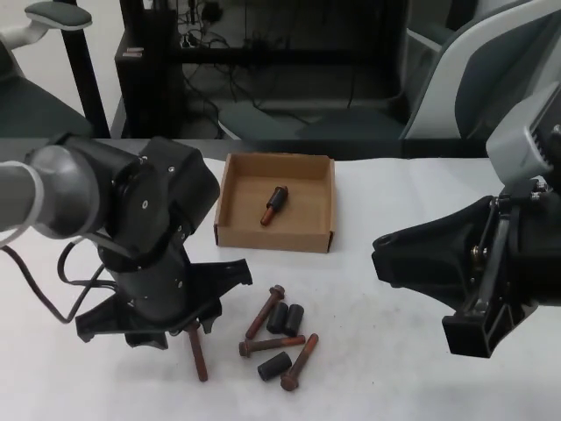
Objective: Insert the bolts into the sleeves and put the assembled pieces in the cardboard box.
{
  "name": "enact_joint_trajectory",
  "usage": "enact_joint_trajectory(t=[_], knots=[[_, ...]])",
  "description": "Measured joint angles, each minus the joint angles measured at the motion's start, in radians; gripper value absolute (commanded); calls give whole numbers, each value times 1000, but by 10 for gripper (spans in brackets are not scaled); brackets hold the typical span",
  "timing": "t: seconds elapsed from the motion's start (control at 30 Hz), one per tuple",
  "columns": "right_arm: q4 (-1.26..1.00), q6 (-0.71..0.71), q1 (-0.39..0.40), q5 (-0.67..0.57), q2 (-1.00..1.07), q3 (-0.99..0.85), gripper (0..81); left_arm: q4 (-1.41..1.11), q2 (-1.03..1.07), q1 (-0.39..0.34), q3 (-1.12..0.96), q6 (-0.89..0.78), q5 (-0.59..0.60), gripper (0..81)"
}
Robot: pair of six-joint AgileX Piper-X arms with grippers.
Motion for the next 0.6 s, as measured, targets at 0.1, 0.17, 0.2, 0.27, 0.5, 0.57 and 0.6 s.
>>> enact_joint_trajectory(t=[0.1, 0.17, 0.2, 0.27, 0.5, 0.57, 0.6], knots=[[0, 0, 0, 0, 0, 0, 4, -12, 1, 0, 0, 0, 3, 473], [0, 0, 0, 0, 0, 0, 4, -24, 0, 0, 0, 0, -5, 473], [0, 0, 0, 0, 0, 0, 4, -31, 0, 0, 0, 0, -5, 473], [0, 0, 0, 0, 0, 0, 4, -39, 0, 0, 0, 0, -11, 473], [0, 0, 0, 0, 0, 0, 4, -45, 0, 0, 0, 0, -49, 473], [0, 0, 0, 0, 0, 0, 4, -50, 5, 0, 0, 0, -50, 473], [0, 0, 0, 0, 0, 0, 4, -53, 9, 0, 0, 0, -46, 473]])
